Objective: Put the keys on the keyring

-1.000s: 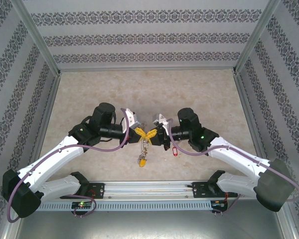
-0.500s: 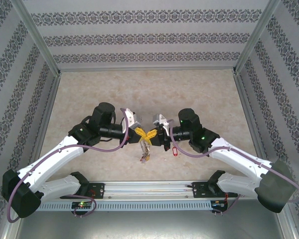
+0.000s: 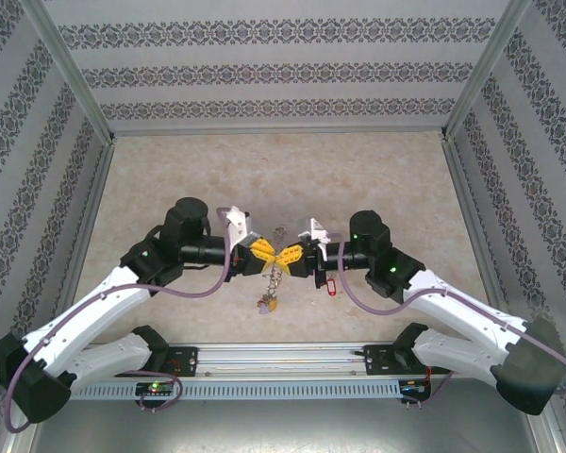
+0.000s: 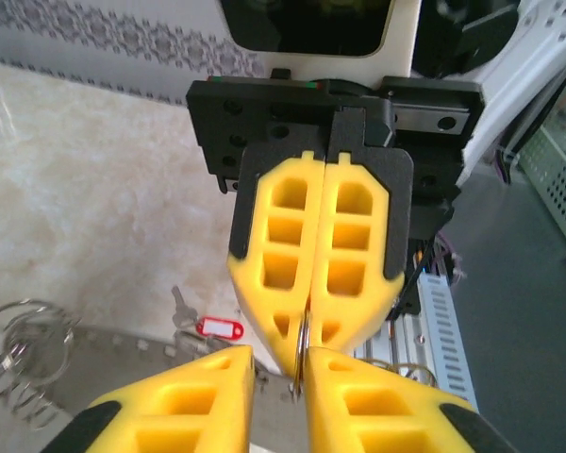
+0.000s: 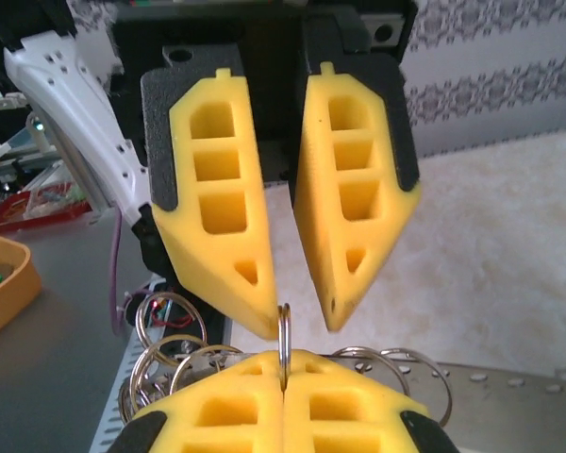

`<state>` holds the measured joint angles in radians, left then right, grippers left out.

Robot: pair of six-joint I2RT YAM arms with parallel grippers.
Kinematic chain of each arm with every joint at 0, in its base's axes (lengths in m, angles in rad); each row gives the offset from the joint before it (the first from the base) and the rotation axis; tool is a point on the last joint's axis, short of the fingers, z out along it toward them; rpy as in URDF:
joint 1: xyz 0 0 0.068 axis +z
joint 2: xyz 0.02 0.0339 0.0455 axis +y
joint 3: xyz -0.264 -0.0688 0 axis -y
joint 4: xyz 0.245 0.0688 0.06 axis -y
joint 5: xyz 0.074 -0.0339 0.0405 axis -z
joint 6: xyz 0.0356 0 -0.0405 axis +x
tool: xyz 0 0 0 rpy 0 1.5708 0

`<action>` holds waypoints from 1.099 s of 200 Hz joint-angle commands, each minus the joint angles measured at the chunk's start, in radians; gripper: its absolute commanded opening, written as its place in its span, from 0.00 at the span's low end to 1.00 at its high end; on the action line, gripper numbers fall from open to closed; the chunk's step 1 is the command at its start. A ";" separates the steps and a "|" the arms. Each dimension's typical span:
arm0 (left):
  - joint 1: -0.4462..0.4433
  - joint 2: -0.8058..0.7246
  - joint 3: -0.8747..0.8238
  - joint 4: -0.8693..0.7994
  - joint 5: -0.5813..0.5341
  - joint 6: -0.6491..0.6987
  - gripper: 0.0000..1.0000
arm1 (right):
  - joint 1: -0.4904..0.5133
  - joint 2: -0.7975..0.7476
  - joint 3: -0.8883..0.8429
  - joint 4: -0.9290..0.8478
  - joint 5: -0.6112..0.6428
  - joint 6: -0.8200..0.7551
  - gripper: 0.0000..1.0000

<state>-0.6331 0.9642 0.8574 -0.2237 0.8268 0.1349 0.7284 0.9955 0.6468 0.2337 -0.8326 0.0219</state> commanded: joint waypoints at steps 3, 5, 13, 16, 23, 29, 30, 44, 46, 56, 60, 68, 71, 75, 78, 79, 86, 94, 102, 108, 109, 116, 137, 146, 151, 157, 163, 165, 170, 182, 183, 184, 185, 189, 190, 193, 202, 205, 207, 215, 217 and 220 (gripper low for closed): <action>0.010 -0.065 -0.040 0.135 0.021 -0.073 0.23 | -0.007 -0.044 -0.009 0.153 -0.064 0.012 0.00; 0.011 -0.067 -0.042 0.139 0.024 -0.076 0.23 | -0.007 -0.044 -0.010 0.155 -0.065 0.014 0.00; 0.013 -0.075 -0.046 0.153 0.039 -0.090 0.23 | -0.009 -0.044 -0.012 0.172 -0.074 0.019 0.00; 0.014 -0.077 -0.050 0.159 0.045 -0.096 0.23 | -0.010 -0.044 -0.013 0.177 -0.075 0.019 0.00; 0.015 -0.081 -0.053 0.171 0.057 -0.106 0.24 | -0.009 -0.043 -0.017 0.192 -0.080 0.025 0.00; 0.016 -0.085 -0.056 0.178 0.066 -0.114 0.24 | -0.010 -0.044 -0.020 0.206 -0.083 0.031 0.00; 0.015 -0.086 -0.056 0.179 0.068 -0.115 0.24 | -0.010 -0.044 -0.021 0.208 -0.084 0.032 0.00; 0.016 -0.092 -0.061 0.193 0.079 -0.126 0.24 | -0.010 -0.046 -0.028 0.239 -0.088 0.045 0.00; 0.015 -0.093 -0.062 0.196 0.080 -0.128 0.24 | -0.010 -0.046 -0.029 0.243 -0.088 0.047 0.00; 0.016 -0.092 -0.065 0.213 0.090 -0.137 0.24 | -0.009 -0.047 -0.029 0.254 -0.089 0.052 0.00; 0.017 -0.092 -0.065 0.220 0.094 -0.140 0.24 | -0.010 -0.047 -0.029 0.258 -0.089 0.054 0.00; 0.016 -0.089 -0.068 0.237 0.105 -0.152 0.25 | -0.010 -0.047 -0.030 0.264 -0.089 0.057 0.00; 0.016 -0.087 -0.068 0.242 0.109 -0.155 0.25 | -0.010 -0.047 -0.030 0.266 -0.090 0.058 0.00; 0.016 -0.084 -0.068 0.249 0.115 -0.160 0.25 | -0.010 -0.049 -0.030 0.269 -0.088 0.057 0.00; 0.016 -0.083 -0.069 0.253 0.119 -0.163 0.25 | -0.010 -0.050 -0.031 0.271 -0.087 0.058 0.00; 0.015 -0.083 -0.069 0.255 0.120 -0.163 0.25 | -0.011 -0.050 -0.031 0.272 -0.087 0.059 0.00; 0.016 -0.078 -0.070 0.263 0.126 -0.169 0.25 | -0.009 -0.051 -0.033 0.280 -0.085 0.064 0.00; 0.017 -0.075 -0.071 0.270 0.132 -0.174 0.25 | -0.010 -0.053 -0.035 0.291 -0.079 0.068 0.00; 0.015 -0.072 -0.075 0.277 0.134 -0.177 0.25 | -0.009 -0.052 -0.037 0.302 -0.074 0.073 0.00; 0.016 -0.072 -0.077 0.282 0.136 -0.180 0.25 | -0.010 -0.052 -0.040 0.311 -0.073 0.078 0.00; 0.016 -0.072 -0.078 0.283 0.135 -0.181 0.25 | -0.010 -0.052 -0.040 0.313 -0.072 0.078 0.00; 0.016 -0.073 -0.079 0.287 0.136 -0.182 0.25 | -0.010 -0.051 -0.042 0.324 -0.070 0.084 0.00; 0.016 -0.074 -0.077 0.291 0.135 -0.182 0.23 | -0.009 -0.043 -0.047 0.355 -0.062 0.100 0.00; 0.016 -0.073 -0.077 0.294 0.135 -0.182 0.20 | -0.011 -0.042 -0.051 0.368 -0.059 0.107 0.00; 0.016 -0.072 -0.078 0.294 0.135 -0.182 0.19 | -0.011 -0.040 -0.053 0.375 -0.056 0.111 0.00; 0.016 -0.070 -0.078 0.299 0.135 -0.182 0.19 | -0.011 -0.038 -0.054 0.382 -0.054 0.115 0.00; 0.016 -0.068 -0.078 0.303 0.137 -0.185 0.19 | -0.010 -0.037 -0.055 0.391 -0.054 0.120 0.00; 0.015 -0.066 -0.079 0.305 0.137 -0.186 0.19 | -0.010 -0.036 -0.056 0.395 -0.054 0.124 0.00; 0.015 -0.064 -0.080 0.311 0.137 -0.186 0.18 | -0.010 -0.033 -0.056 0.403 -0.055 0.127 0.00; 0.016 -0.061 -0.081 0.324 0.137 -0.189 0.17 | -0.010 -0.027 -0.056 0.411 -0.062 0.135 0.00; 0.016 -0.060 -0.081 0.325 0.137 -0.189 0.17 | -0.010 -0.027 -0.056 0.412 -0.062 0.136 0.00; 0.016 -0.059 -0.081 0.326 0.137 -0.189 0.17 | -0.010 -0.026 -0.056 0.413 -0.063 0.137 0.00; 0.015 -0.059 -0.081 0.327 0.137 -0.189 0.17 | -0.010 -0.026 -0.056 0.413 -0.063 0.137 0.00; 0.015 -0.058 -0.081 0.332 0.137 -0.190 0.16 | -0.010 -0.025 -0.057 0.413 -0.064 0.138 0.00; 0.016 -0.058 -0.081 0.334 0.137 -0.191 0.16 | -0.010 -0.025 -0.058 0.413 -0.065 0.138 0.00; 0.015 -0.057 -0.082 0.338 0.137 -0.191 0.15 | -0.010 -0.023 -0.058 0.413 -0.065 0.138 0.00; 0.016 -0.051 -0.081 0.353 0.139 -0.196 0.13 | -0.008 -0.024 -0.060 0.415 -0.063 0.139 0.00; 0.016 -0.049 -0.080 0.356 0.141 -0.197 0.13 | -0.009 -0.025 -0.061 0.413 -0.062 0.139 0.00; 0.016 -0.049 -0.079 0.359 0.142 -0.198 0.13 | -0.008 -0.025 -0.061 0.414 -0.062 0.139 0.00; 0.015 -0.041 -0.078 0.365 0.149 -0.202 0.12 | -0.008 -0.027 -0.062 0.415 -0.059 0.140 0.00; 0.014 -0.040 -0.077 0.366 0.151 -0.202 0.12 | -0.008 -0.027 -0.063 0.415 -0.058 0.140 0.00; 0.015 -0.037 -0.076 0.367 0.153 -0.204 0.11 | -0.009 -0.027 -0.064 0.414 -0.056 0.139 0.00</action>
<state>-0.6262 0.9157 0.7887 0.0605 0.9440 -0.0483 0.7284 0.9771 0.5926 0.5655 -0.8791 0.1501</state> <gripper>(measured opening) 0.123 0.063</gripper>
